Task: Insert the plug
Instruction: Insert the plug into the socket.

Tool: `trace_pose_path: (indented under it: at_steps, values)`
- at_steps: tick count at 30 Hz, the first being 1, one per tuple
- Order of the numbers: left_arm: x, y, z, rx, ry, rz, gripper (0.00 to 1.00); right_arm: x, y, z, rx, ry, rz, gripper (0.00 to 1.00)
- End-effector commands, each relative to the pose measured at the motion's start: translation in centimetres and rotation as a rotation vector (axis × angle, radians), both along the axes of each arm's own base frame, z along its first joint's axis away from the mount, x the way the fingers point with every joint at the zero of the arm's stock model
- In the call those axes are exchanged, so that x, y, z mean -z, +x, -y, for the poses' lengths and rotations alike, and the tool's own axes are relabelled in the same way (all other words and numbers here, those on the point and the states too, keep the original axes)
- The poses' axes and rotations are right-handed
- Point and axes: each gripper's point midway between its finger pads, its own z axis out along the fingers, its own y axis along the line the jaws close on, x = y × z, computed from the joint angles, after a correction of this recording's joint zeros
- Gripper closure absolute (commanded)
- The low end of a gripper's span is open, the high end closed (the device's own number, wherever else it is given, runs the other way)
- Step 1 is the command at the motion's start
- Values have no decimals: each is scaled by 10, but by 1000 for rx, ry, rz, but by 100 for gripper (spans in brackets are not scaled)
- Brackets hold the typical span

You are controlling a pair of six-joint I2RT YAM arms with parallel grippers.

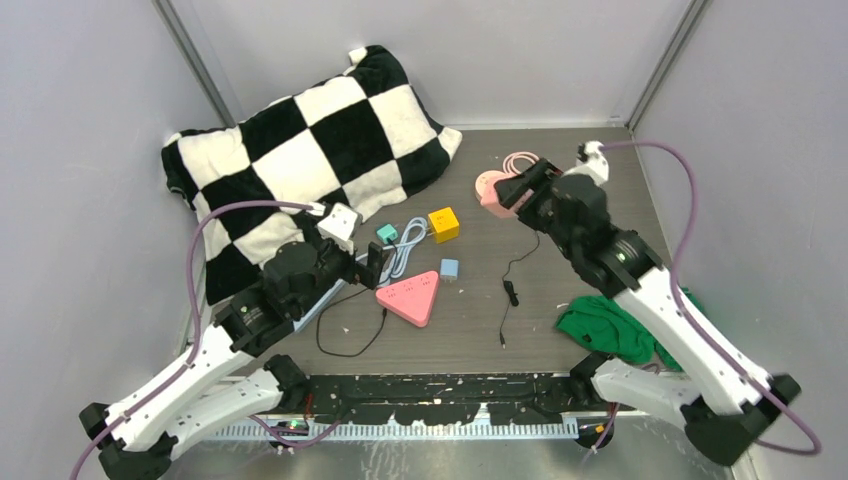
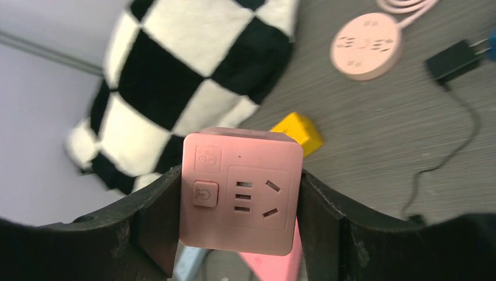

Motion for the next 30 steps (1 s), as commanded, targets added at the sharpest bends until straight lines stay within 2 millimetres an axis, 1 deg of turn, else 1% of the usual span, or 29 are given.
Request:
trace_pose_path:
  at_steps: [1,2,5,7,9,10,11,12,14,18,22,26,30]
  values:
    - [18,1,-31,-118,144,-73,0,21,33,30,148,-300,-71,62]
    - [20,-2,-33,-114,156,-85,0,24,41,34,175,-330,-88,62]
    - [25,-7,-39,-112,174,-93,0,46,62,42,247,-382,-152,61]
    - [30,-8,-43,-114,179,-70,0,60,75,47,289,-369,-187,61]
    - [35,-10,-44,-104,173,-42,0,71,90,52,335,-333,-202,58]
    - [34,-11,-44,-92,171,-26,0,76,96,57,358,-318,-212,58]
    - [33,-12,-44,-79,176,-10,0,81,102,57,366,-305,-217,58]
    - [32,-13,-44,-72,172,2,0,86,108,63,389,-294,-229,58]
    - [31,-15,-44,-58,165,19,0,101,119,71,442,-285,-270,58]
    - [29,-20,-44,-35,152,36,0,119,133,83,506,-341,-327,57]
    - [27,-22,-44,-27,146,45,0,124,144,89,549,-387,-373,56]
    - [26,-24,-44,-15,143,54,0,127,162,77,511,-390,-386,49]
    - [26,-24,-44,-13,145,52,0,136,176,71,497,-412,-413,50]
